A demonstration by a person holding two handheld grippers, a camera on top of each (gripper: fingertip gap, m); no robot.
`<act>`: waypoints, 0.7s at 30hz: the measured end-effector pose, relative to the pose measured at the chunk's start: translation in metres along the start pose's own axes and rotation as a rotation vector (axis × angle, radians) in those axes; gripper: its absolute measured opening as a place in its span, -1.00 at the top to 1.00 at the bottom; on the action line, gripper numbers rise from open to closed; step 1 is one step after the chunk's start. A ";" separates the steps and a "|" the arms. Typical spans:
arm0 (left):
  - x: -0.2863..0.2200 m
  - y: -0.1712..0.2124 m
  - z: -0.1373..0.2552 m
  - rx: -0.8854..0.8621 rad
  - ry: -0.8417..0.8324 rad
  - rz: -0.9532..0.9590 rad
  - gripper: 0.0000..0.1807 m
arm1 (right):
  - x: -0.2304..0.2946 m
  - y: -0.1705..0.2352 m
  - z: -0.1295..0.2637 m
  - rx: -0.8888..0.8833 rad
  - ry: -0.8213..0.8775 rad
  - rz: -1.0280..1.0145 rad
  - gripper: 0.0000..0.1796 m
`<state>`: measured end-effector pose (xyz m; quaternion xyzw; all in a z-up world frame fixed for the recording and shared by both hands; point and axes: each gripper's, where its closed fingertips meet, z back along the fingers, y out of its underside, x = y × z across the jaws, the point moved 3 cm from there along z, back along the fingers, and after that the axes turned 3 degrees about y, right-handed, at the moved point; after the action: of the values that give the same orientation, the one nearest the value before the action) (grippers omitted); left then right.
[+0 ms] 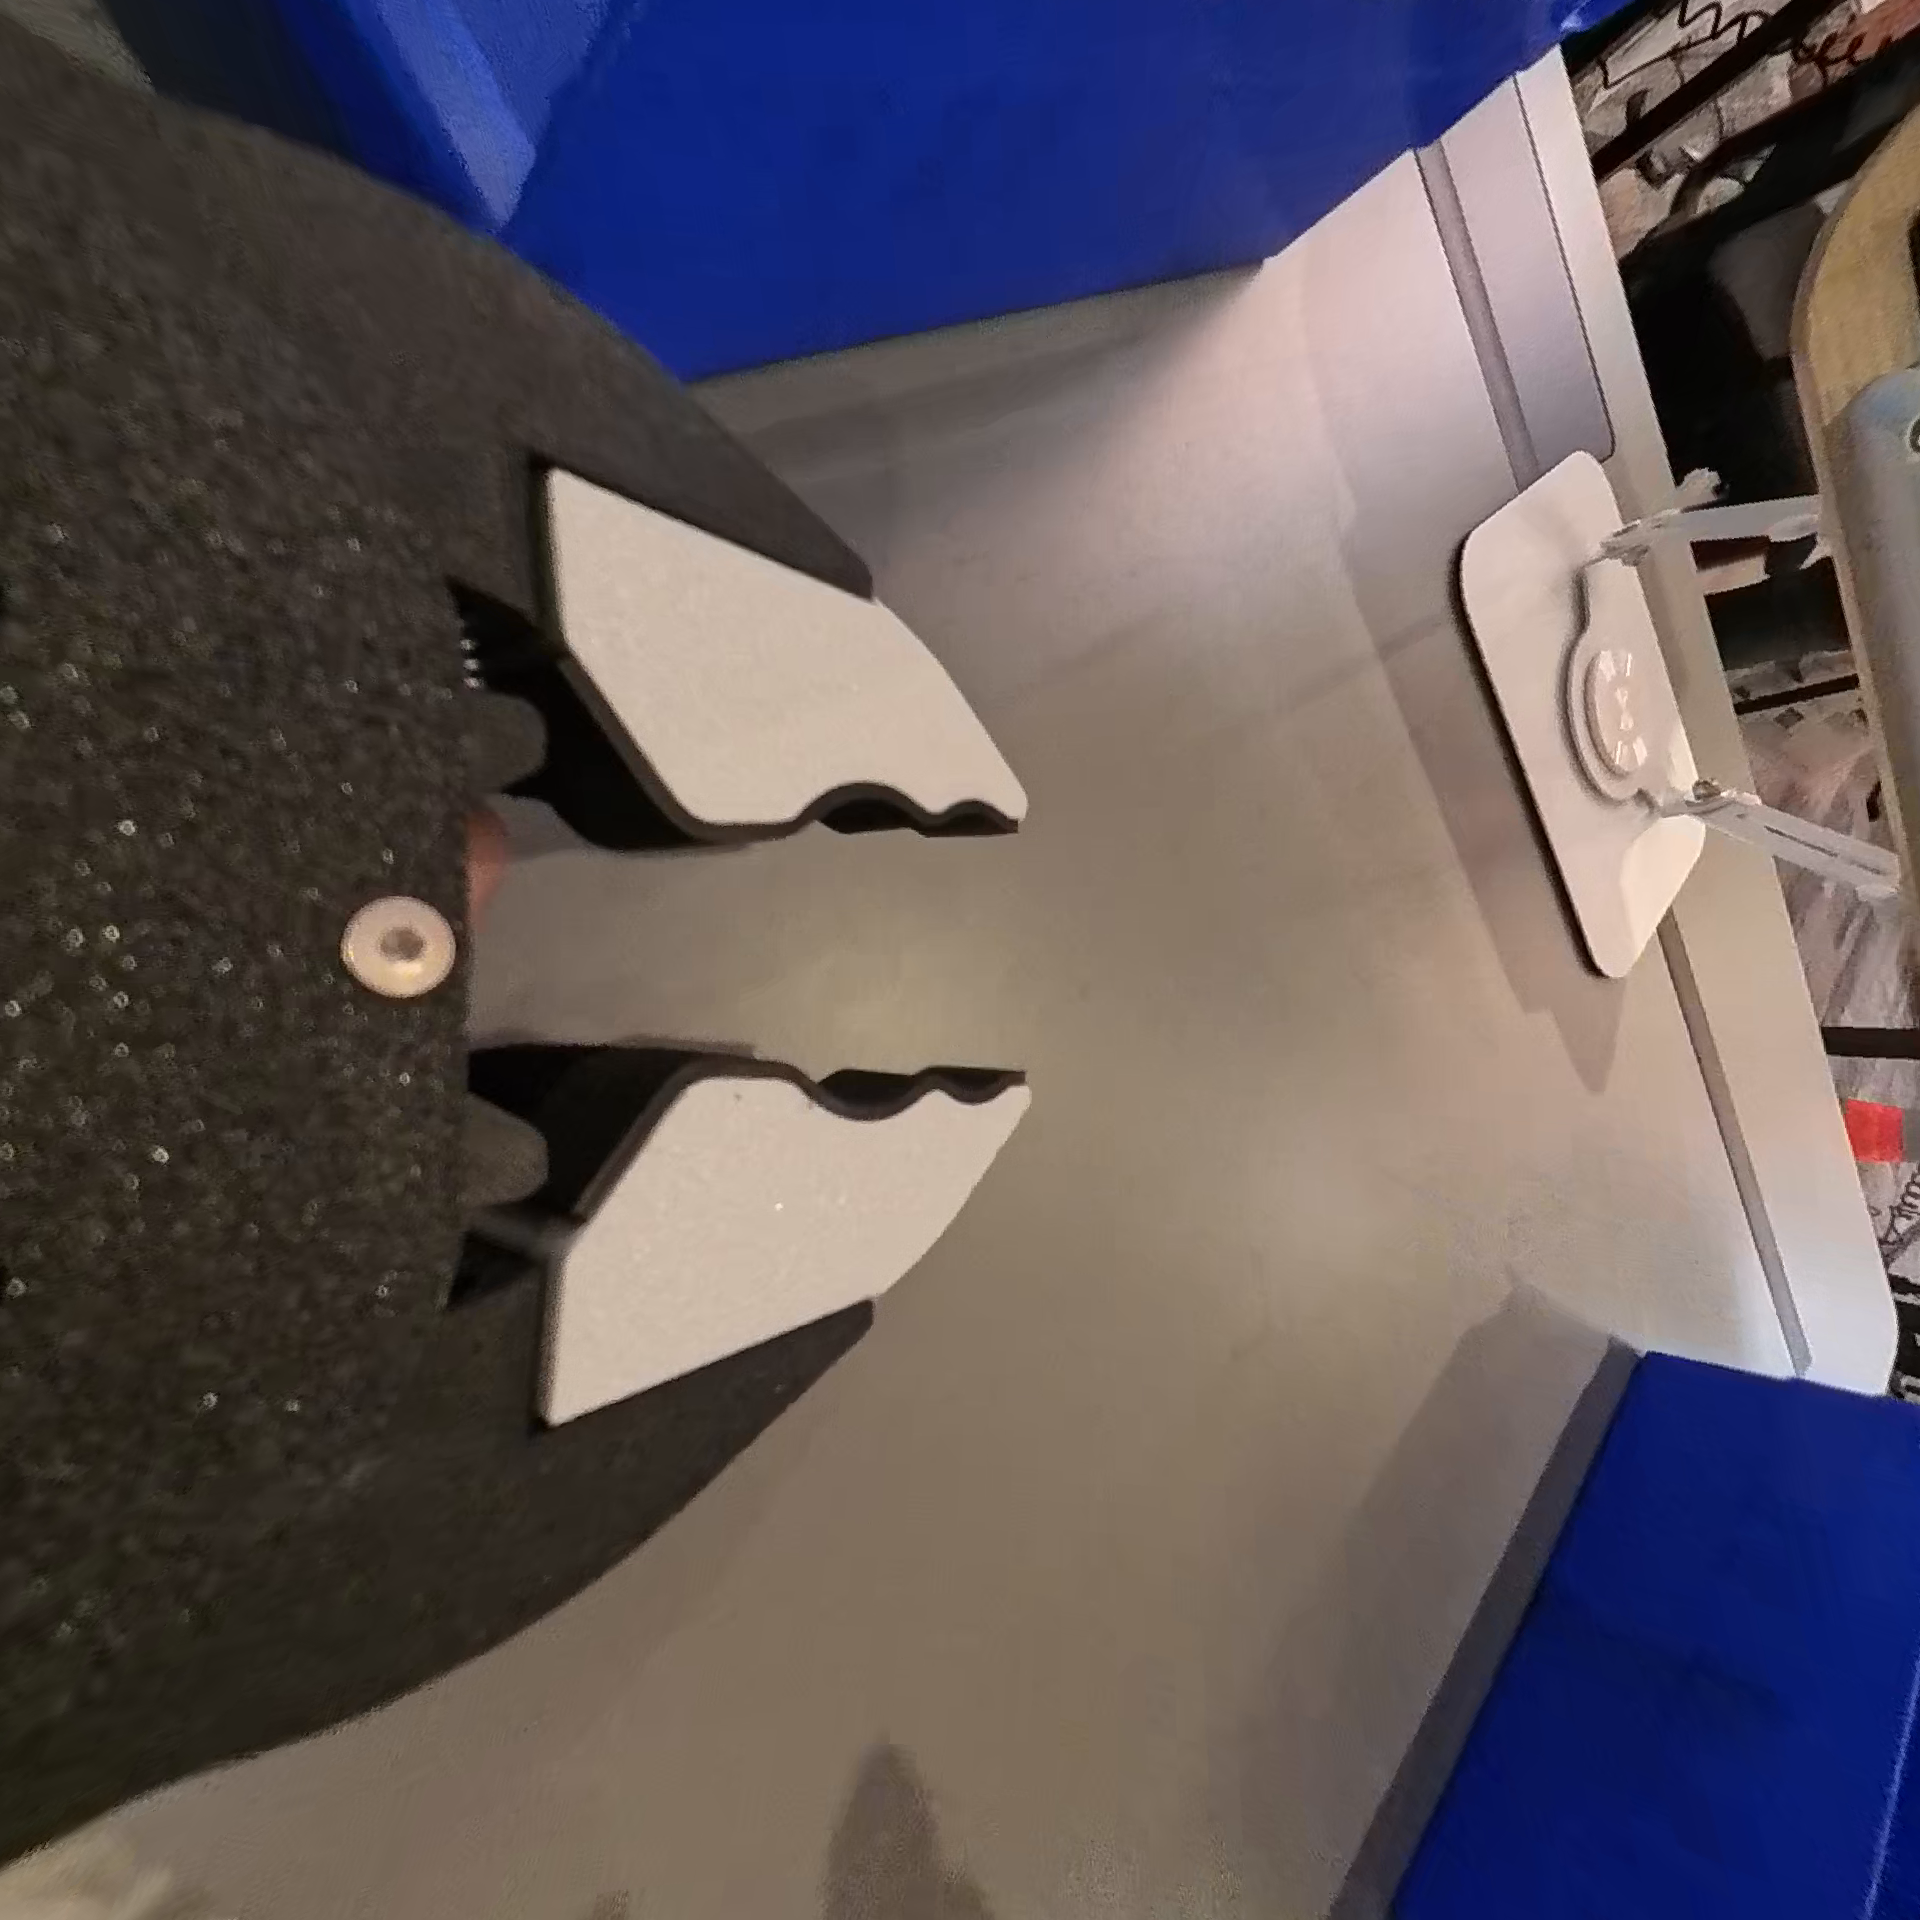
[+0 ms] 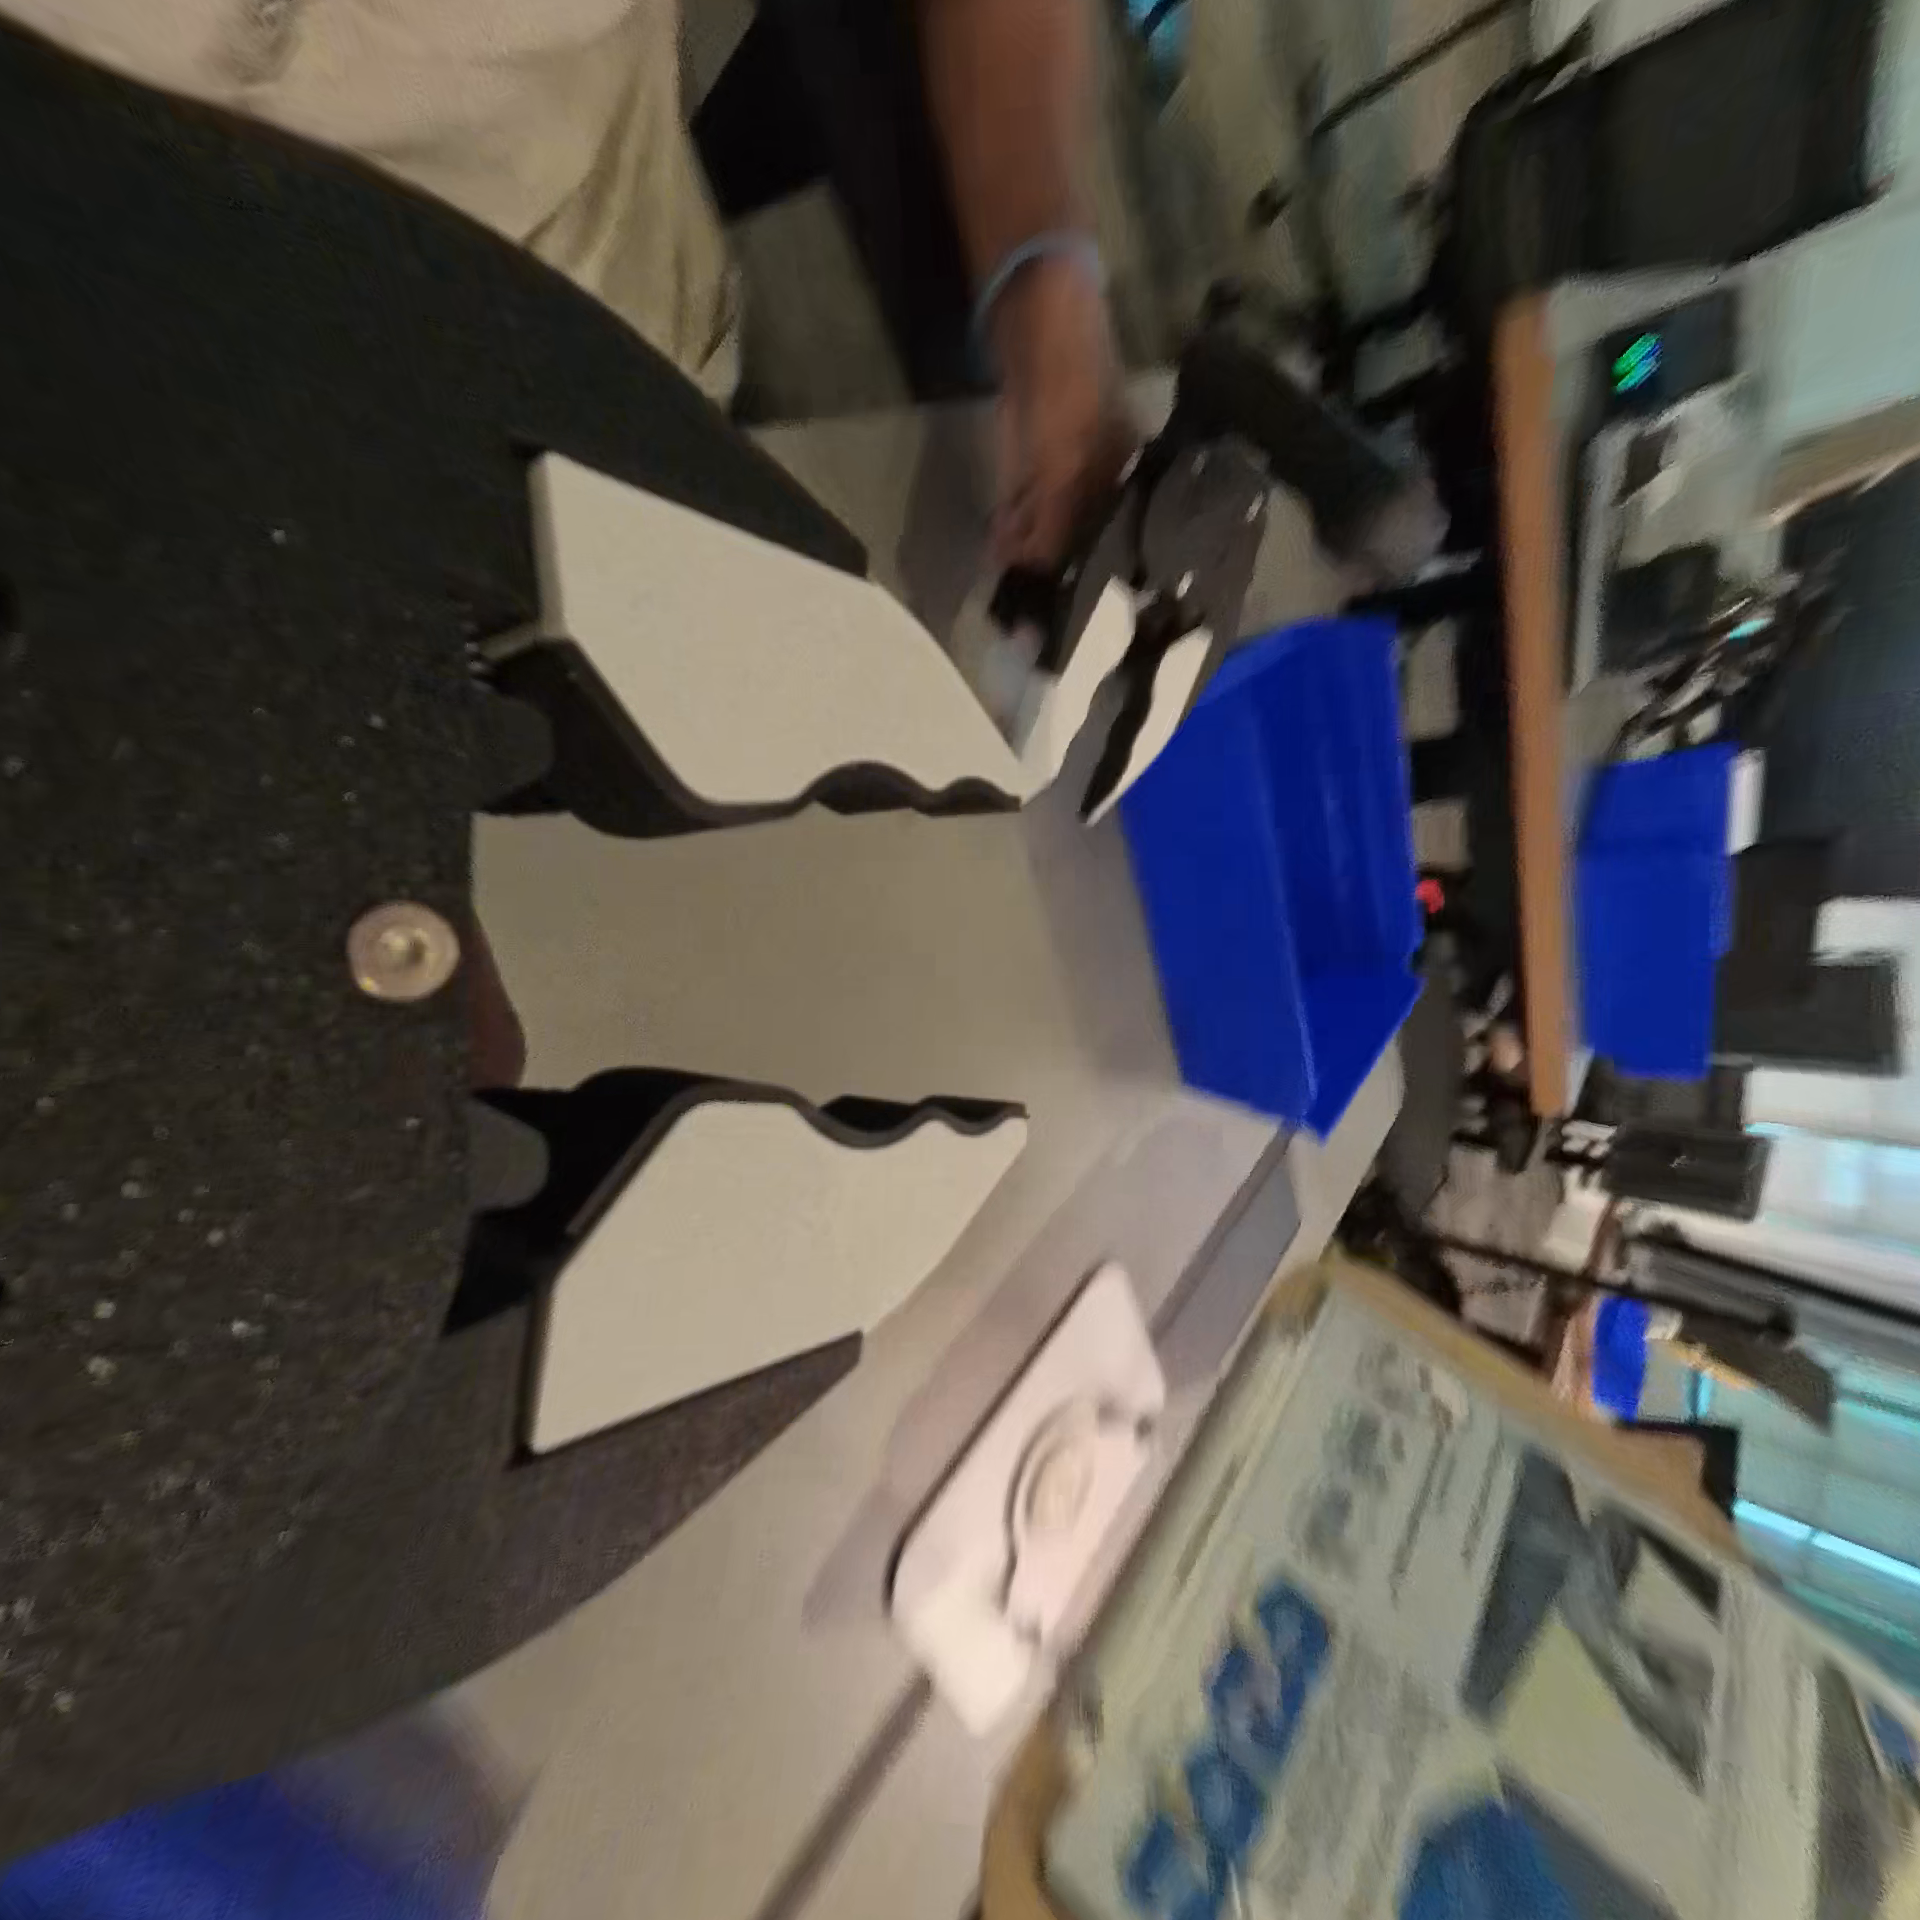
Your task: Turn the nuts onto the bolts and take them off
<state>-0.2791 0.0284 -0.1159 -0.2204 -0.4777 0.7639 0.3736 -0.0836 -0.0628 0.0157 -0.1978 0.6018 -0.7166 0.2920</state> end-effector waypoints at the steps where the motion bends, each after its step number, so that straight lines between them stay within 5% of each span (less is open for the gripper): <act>1: -0.002 0.000 0.001 -0.002 0.010 -0.002 0.53 | 0.016 0.015 -0.018 -0.026 -0.026 -0.054 0.43; 7: -0.018 -0.003 0.004 -0.018 0.075 -0.025 0.54 | 0.042 0.103 -0.087 0.045 0.000 -0.089 0.42; 15: -0.012 -0.023 0.040 -0.030 0.073 -0.045 0.46 | 0.037 0.093 -0.078 -0.003 -0.016 -0.027 0.44; 21: 0.100 -0.062 0.102 0.275 -0.115 -0.418 0.44 | 0.026 0.076 -0.060 -0.037 -0.080 -0.055 0.44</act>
<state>-0.3897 0.0659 -0.0126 -0.0204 -0.4249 0.7393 0.5220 -0.1274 -0.0428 -0.0724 -0.2482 0.5971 -0.7047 0.2921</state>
